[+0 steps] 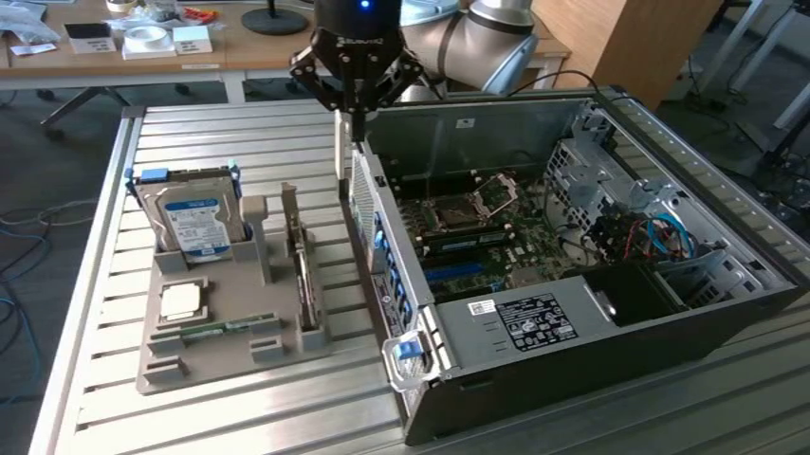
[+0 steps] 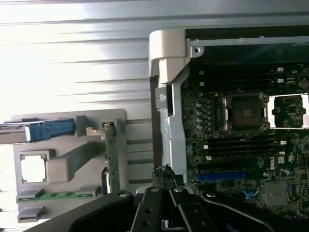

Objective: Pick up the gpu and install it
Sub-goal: 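Reach for the gpu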

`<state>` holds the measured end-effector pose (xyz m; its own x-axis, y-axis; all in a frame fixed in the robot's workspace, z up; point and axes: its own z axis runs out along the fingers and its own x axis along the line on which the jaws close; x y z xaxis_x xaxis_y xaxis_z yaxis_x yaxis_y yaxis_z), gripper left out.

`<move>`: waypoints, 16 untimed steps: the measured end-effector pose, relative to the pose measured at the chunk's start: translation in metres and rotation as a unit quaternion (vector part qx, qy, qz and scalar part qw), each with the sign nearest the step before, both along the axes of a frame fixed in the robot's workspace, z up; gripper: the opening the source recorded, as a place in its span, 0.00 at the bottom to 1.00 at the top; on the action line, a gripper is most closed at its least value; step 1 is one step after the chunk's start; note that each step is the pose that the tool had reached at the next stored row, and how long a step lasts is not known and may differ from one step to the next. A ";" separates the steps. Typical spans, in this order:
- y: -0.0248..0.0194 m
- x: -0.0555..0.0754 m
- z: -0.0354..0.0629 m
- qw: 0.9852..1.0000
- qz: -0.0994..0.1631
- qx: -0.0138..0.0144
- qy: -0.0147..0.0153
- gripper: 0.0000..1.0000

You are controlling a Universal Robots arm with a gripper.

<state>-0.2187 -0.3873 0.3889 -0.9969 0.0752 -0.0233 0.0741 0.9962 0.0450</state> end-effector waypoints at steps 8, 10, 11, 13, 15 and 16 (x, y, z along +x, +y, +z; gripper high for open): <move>0.0035 -0.028 -0.0019 1.000 0.000 0.000 0.000 0.11; 0.0041 -0.035 -0.0026 1.000 0.000 0.000 0.000 0.11; 0.0043 -0.038 -0.0029 1.000 0.000 0.000 0.000 0.11; 0.0049 -0.044 -0.0034 1.000 0.000 0.000 0.001 0.11; 0.0053 -0.050 -0.0040 1.000 0.000 0.000 0.001 0.11; 0.0055 -0.054 -0.0044 1.000 0.000 0.000 0.001 0.11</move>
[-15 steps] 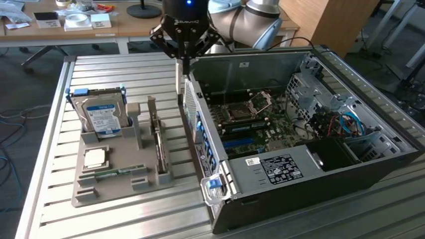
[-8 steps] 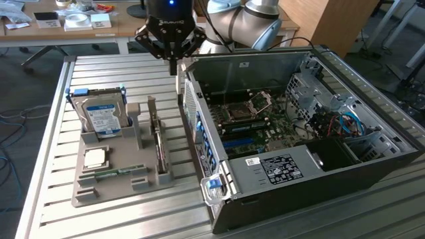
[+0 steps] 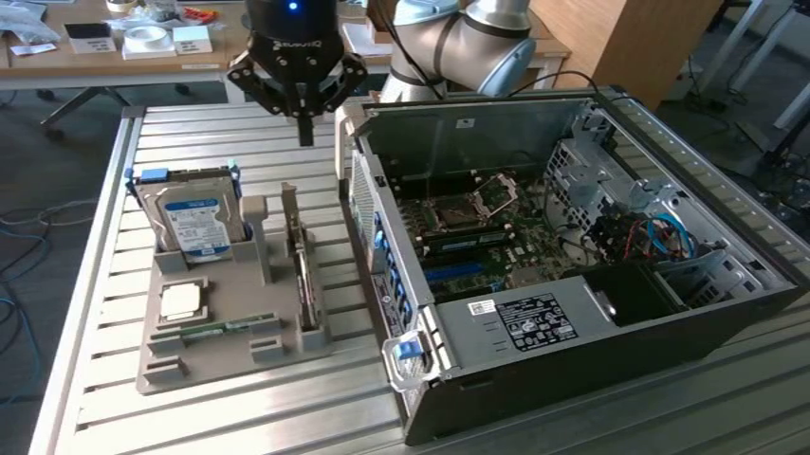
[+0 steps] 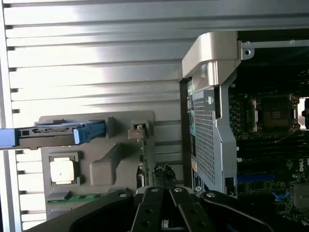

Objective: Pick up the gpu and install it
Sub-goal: 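Reach for the gpu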

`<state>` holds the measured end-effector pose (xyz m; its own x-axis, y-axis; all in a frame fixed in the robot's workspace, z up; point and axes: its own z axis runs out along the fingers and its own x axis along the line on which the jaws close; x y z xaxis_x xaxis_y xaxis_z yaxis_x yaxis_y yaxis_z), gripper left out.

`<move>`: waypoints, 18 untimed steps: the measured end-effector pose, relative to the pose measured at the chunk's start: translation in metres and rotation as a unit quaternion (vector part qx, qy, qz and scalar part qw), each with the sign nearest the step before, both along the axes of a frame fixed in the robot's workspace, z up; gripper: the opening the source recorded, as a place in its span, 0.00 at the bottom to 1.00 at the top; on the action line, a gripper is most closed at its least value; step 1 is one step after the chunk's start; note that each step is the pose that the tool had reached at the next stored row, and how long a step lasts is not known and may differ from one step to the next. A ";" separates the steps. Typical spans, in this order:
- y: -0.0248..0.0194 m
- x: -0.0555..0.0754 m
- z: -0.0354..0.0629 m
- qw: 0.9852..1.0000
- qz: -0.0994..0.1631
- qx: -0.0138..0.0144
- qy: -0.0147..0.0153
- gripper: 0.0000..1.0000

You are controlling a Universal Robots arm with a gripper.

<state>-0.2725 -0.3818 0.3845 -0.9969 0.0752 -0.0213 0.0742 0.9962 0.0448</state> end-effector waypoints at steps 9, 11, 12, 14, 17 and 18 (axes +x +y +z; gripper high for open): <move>0.0008 -0.019 -0.0022 1.000 0.000 0.000 0.002 0.11; 0.0008 -0.019 -0.0023 1.000 0.000 0.000 0.002 0.11; 0.0008 -0.019 -0.0022 1.000 0.000 0.000 0.002 0.11; 0.0008 -0.019 -0.0022 1.000 0.000 0.000 0.002 0.11; -0.0011 -0.019 -0.0022 1.000 0.000 0.000 0.002 0.11; -0.0028 -0.019 -0.0022 1.000 0.000 0.000 0.002 0.11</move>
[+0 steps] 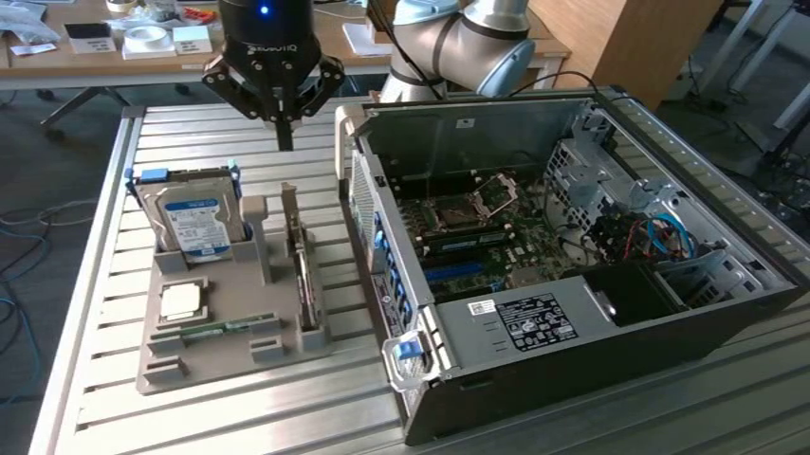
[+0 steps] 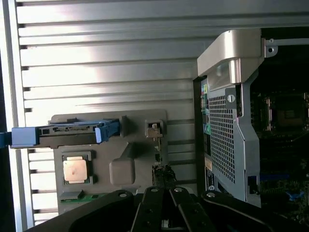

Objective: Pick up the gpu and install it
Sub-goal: 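Reach for the gpu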

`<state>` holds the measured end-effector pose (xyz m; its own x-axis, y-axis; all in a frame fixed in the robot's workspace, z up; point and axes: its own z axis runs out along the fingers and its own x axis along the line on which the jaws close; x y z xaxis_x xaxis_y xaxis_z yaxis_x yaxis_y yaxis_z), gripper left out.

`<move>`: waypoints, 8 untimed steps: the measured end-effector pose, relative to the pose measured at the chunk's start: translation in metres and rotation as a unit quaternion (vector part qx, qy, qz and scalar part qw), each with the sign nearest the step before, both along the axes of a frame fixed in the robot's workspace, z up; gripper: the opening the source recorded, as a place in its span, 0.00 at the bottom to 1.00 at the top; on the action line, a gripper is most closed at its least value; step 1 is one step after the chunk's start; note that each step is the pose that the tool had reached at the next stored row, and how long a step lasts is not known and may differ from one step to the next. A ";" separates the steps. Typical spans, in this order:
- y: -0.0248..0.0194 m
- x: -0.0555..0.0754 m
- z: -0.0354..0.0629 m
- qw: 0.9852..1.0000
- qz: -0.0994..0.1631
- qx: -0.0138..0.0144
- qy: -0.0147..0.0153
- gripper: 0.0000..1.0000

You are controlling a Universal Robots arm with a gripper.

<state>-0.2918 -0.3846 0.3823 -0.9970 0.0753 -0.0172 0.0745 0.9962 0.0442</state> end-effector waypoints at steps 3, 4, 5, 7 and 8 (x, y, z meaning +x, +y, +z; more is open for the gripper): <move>-0.0056 -0.001 0.0000 1.000 0.000 0.000 0.000 0.11; -0.0078 -0.001 -0.0001 1.000 0.000 0.000 0.000 0.11; -0.0102 -0.001 0.0000 1.000 0.000 0.000 0.000 0.11; -0.0148 -0.001 0.0000 1.000 0.000 0.000 0.000 0.11; -0.0170 -0.001 -0.0001 1.000 0.000 0.000 0.000 0.11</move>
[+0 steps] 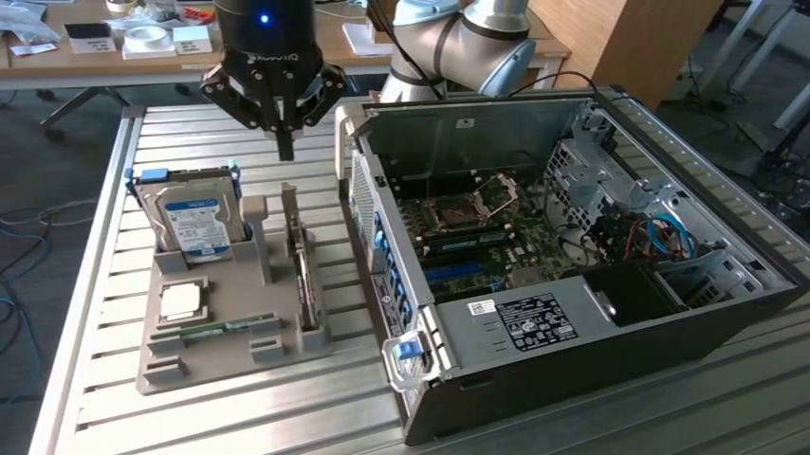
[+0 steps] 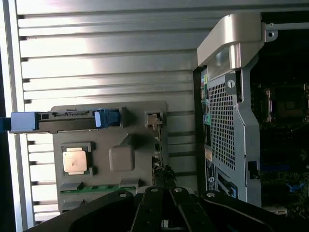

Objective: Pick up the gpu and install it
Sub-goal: 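Reach for the gpu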

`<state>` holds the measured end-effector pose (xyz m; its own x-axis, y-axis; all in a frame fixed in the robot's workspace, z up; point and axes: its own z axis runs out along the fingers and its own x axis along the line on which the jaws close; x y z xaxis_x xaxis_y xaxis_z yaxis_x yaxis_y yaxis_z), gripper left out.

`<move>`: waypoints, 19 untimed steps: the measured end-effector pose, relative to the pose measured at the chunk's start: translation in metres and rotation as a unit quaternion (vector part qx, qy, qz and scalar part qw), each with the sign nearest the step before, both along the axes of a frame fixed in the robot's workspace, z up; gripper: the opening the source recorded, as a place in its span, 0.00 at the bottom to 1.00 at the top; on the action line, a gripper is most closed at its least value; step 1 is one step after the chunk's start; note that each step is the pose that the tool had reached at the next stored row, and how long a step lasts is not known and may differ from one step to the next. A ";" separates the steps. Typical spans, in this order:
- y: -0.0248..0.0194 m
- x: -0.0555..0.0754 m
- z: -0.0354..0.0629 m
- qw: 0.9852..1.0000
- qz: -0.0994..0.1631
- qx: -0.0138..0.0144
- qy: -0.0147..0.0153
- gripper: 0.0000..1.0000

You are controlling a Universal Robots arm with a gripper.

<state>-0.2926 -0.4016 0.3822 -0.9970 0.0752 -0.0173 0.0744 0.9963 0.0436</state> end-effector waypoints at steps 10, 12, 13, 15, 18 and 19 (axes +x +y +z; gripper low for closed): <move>-0.0216 0.000 -0.0004 1.000 0.000 -0.001 0.000 0.11; -0.0259 -0.001 -0.0005 1.000 0.000 -0.001 0.000 0.11; -0.0277 -0.001 -0.0006 1.000 0.000 -0.001 0.000 0.11; -0.0314 -0.001 -0.0008 1.000 0.000 -0.001 0.000 0.11; -0.0367 -0.004 -0.0016 1.000 0.000 -0.001 0.000 0.11; -0.0381 -0.005 -0.0017 1.000 0.000 -0.001 0.000 0.11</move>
<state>-0.2976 -0.4396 0.3805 -0.9970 0.0758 -0.0166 0.0751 0.9963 0.0412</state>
